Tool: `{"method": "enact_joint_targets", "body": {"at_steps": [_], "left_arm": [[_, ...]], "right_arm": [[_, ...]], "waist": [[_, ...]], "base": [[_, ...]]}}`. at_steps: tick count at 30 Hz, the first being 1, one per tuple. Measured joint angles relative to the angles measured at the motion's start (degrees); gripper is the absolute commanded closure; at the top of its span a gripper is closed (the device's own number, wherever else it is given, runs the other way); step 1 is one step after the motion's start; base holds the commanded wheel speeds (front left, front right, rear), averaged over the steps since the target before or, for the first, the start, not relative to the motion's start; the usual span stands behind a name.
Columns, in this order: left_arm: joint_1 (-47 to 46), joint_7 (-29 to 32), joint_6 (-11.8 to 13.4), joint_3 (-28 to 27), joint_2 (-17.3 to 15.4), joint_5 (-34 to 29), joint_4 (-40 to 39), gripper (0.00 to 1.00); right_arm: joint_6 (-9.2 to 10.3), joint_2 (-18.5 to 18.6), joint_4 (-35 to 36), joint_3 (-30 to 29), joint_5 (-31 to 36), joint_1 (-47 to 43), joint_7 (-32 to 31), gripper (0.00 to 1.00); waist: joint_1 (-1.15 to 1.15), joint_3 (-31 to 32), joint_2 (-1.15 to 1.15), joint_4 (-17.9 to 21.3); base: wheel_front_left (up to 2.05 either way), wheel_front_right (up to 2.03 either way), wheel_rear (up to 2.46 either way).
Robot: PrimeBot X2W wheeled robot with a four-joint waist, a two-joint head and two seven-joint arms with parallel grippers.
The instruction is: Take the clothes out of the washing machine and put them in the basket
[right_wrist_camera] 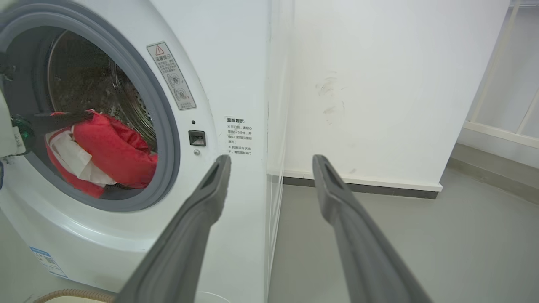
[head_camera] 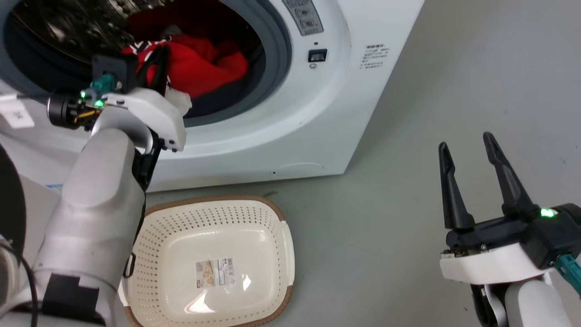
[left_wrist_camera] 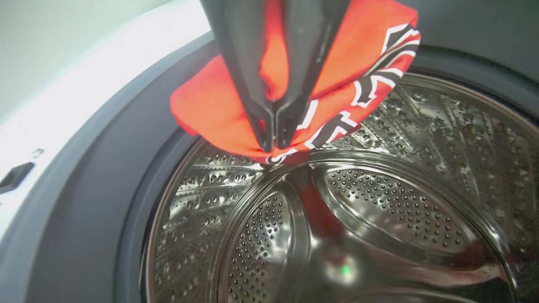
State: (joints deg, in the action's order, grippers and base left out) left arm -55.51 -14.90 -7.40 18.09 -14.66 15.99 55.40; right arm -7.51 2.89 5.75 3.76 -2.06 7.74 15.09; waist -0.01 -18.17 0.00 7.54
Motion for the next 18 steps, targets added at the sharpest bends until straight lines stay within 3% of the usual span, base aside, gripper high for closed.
{"method": "enact_joint_targets", "body": {"at_steps": [3,4,18], "left_arm": [[5.2,0.0,0.0,-0.9,-0.6,0.4,-6.3,1.00],[10.4,0.0,0.3,-1.4,-0.5,0.3,-12.1,1.00],[26.0,2.2,4.0,-1.8,-3.8,-0.2,-38.5,1.00]], "right_arm": [[0.00,0.0,-0.4,-0.1,0.2,-1.5,0.0,0.00],[0.00,0.0,-0.7,-0.1,0.4,-2.9,0.0,0.00],[0.00,0.0,-1.7,-0.2,0.6,-7.3,0.0,0.00]], "waist": [[0.00,2.2,0.00,-0.7],[0.00,4.5,0.00,-1.5],[0.01,12.4,0.00,-4.1]], "base": [[0.00,0.00,0.00],[0.00,0.00,0.00],[0.00,0.00,0.00]]}}
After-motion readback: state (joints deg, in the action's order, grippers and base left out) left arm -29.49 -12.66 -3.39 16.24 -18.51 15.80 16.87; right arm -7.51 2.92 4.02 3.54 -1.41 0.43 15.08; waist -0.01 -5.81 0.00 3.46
